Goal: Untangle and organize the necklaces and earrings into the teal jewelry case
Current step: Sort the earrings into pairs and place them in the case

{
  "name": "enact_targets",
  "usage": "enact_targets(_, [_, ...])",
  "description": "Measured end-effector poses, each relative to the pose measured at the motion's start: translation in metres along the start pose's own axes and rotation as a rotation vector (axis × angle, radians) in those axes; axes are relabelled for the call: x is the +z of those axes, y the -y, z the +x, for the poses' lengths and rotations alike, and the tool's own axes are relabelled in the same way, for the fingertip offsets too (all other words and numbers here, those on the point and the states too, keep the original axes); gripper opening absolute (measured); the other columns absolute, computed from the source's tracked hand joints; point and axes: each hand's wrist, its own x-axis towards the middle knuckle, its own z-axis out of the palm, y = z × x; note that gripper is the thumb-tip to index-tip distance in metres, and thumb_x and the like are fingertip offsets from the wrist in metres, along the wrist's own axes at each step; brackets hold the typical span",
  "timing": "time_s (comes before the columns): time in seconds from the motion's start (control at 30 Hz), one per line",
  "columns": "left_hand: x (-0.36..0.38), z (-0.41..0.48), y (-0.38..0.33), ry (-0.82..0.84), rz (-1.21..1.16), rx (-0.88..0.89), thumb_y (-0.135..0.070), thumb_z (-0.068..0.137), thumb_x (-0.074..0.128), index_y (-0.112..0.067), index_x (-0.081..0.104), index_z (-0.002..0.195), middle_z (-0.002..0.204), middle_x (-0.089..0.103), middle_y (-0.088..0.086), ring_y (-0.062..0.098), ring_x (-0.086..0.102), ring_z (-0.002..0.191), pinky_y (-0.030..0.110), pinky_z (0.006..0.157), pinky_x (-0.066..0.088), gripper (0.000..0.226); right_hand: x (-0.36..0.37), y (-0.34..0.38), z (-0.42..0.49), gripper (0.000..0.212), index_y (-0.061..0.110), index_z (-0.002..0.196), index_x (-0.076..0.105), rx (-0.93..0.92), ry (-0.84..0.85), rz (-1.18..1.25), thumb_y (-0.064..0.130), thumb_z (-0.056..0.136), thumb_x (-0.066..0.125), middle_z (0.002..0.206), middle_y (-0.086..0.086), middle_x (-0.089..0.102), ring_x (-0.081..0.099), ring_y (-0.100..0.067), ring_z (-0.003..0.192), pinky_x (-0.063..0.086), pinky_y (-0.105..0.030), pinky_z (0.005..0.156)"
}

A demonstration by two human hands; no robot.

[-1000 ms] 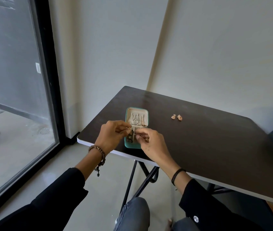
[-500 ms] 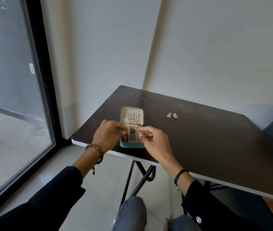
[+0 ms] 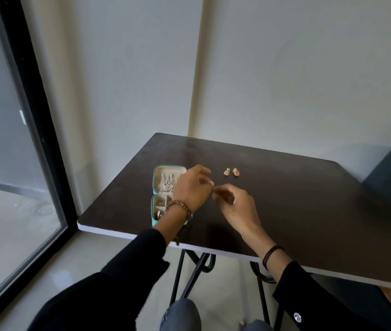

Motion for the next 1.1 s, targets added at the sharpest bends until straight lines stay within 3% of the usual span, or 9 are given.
enact_targets(0.13, [0.052, 0.018, -0.016, -0.019, -0.114, -0.169, -0.015, 0.089, 0.061, -0.019, 0.060, 0.118, 0.100, 0.066, -0.006, 0.012, 0.062, 0.094, 0.028, 0.084, 0.051, 0.029, -0.015, -0.027, 0.019, 0.010, 0.020, 0.106, 0.073, 0.069, -0.052, -0.038, 0.020, 0.097, 0.068, 0.096, 0.008, 0.073, 0.065, 0.001, 0.086, 0.050, -0.010, 0.075])
enact_targets(0.2, [0.077, 0.026, -0.015, 0.014, -0.131, -0.243, -0.015, 0.089, 0.060, -0.016, 0.059, 0.122, 0.111, 0.064, 0.000, 0.015, 0.060, 0.099, 0.025, 0.082, 0.046, 0.033, -0.022, -0.040, 0.030, 0.011, 0.017, 0.106, 0.073, 0.108, -0.073, -0.050, 0.017, 0.096, 0.069, 0.096, 0.005, 0.073, 0.066, -0.004, 0.087, 0.048, -0.008, 0.071])
enact_targets(0.33, [0.118, 0.045, 0.000, -0.012, -0.062, -0.320, -0.017, 0.089, 0.060, -0.012, 0.054, 0.124, 0.129, 0.055, 0.008, 0.026, 0.050, 0.123, 0.035, 0.102, 0.044, 0.036, -0.033, -0.071, 0.056, 0.017, 0.013, 0.111, 0.072, 0.204, -0.127, -0.055, 0.016, 0.096, 0.068, 0.103, 0.002, 0.072, 0.064, -0.007, 0.091, 0.041, -0.005, 0.069])
enact_targets(0.47, [0.139, 0.060, 0.013, -0.173, 0.038, -0.255, -0.010, 0.090, 0.061, -0.010, 0.045, 0.128, 0.133, 0.044, 0.007, 0.022, 0.044, 0.119, 0.033, 0.096, 0.045, 0.041, -0.034, -0.099, 0.079, 0.021, 0.011, 0.115, 0.070, 0.276, -0.180, -0.025, 0.017, 0.095, 0.070, 0.100, 0.005, 0.068, 0.059, 0.001, 0.085, 0.040, -0.005, 0.067])
enact_targets(0.57, [0.145, 0.078, 0.019, -0.158, 0.041, -0.200, -0.011, 0.092, 0.062, -0.010, 0.044, 0.131, 0.134, 0.044, 0.005, 0.019, 0.045, 0.121, 0.028, 0.092, 0.044, 0.043, -0.032, -0.110, 0.097, 0.020, 0.011, 0.112, 0.070, 0.282, -0.221, 0.011, 0.020, 0.095, 0.070, 0.100, 0.005, 0.068, 0.062, -0.005, 0.089, 0.041, -0.008, 0.070])
enact_targets(0.77, [0.158, 0.113, 0.031, -0.139, 0.092, -0.083, -0.021, 0.094, 0.064, -0.010, 0.044, 0.139, 0.139, 0.046, 0.004, 0.018, 0.044, 0.128, 0.025, 0.097, 0.040, 0.051, -0.019, -0.124, 0.136, 0.031, 0.016, 0.110, 0.069, 0.184, -0.262, -0.062, 0.043, 0.095, 0.067, 0.107, 0.001, 0.066, 0.063, -0.012, 0.096, 0.047, -0.023, 0.082])
enact_targets(0.93, [0.169, 0.138, 0.033, -0.151, 0.151, -0.039, -0.021, 0.098, 0.056, -0.009, 0.048, 0.139, 0.136, 0.052, 0.007, 0.023, 0.043, 0.126, 0.033, 0.098, 0.043, 0.043, -0.010, -0.129, 0.162, 0.045, 0.030, 0.114, 0.068, 0.167, -0.175, -0.236, 0.067, 0.090, 0.057, 0.115, 0.007, 0.064, 0.061, -0.017, 0.112, 0.057, -0.042, 0.088])
enact_targets(1.1, [0.174, 0.150, 0.037, -0.124, 0.230, -0.013, -0.012, 0.098, 0.050, -0.009, 0.062, 0.123, 0.126, 0.058, 0.008, 0.026, 0.044, 0.122, 0.038, 0.096, 0.043, 0.028, -0.010, -0.129, 0.171, 0.030, 0.031, 0.116, 0.071, 0.170, -0.134, -0.389, 0.050, 0.096, 0.060, 0.120, 0.002, 0.061, 0.058, -0.022, 0.119, 0.052, -0.036, 0.082])
